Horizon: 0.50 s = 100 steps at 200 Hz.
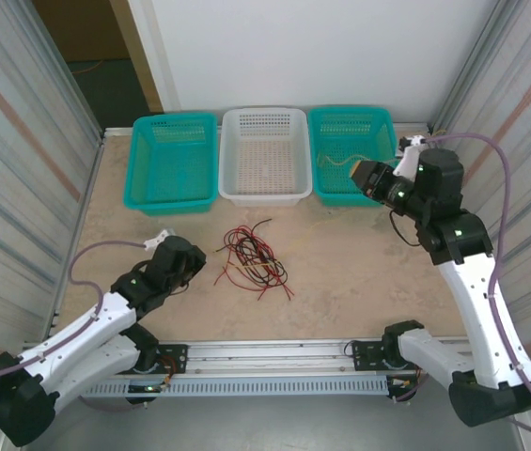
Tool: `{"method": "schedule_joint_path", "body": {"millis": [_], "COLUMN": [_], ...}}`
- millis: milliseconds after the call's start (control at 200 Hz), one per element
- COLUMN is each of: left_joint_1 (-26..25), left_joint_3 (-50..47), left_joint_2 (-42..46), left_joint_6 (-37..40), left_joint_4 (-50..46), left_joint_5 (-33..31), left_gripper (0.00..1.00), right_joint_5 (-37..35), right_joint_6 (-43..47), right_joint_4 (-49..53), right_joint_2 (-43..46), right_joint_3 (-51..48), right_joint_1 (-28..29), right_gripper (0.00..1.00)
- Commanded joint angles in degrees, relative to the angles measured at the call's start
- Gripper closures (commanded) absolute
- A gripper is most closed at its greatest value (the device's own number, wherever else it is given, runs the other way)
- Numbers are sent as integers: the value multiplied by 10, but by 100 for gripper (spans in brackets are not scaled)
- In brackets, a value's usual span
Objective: Untangle the cables
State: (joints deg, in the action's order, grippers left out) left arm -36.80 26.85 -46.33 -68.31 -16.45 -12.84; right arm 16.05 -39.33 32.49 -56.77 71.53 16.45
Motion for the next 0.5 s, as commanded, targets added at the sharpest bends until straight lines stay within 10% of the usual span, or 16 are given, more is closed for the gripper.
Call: {"method": "schedule_joint_path", "body": {"millis": [0,140,185,496], "left_joint_1": [1,2,2,1], "left_joint_3": [12,15,18,56], "left_joint_2": [-1,0,-1,-94], "left_joint_6": [11,19,24,65], "left_joint_4": [6,-9,-11,56], "left_joint_5": [17,20,23,93], "left_gripper": [97,56,49,52], "right_joint_5": [-56,-130,-143,-124], "right_joint_6": [13,-52,-93,-295], "right_joint_4": [27,-8,-14,-189], "right_joint_2": [-26,-61,-79,-208], "right_joint_3": [-50,-121,-144,-245], "right_joint_1": [67,146,155,202], "right_gripper": [48,40,0,23]}}
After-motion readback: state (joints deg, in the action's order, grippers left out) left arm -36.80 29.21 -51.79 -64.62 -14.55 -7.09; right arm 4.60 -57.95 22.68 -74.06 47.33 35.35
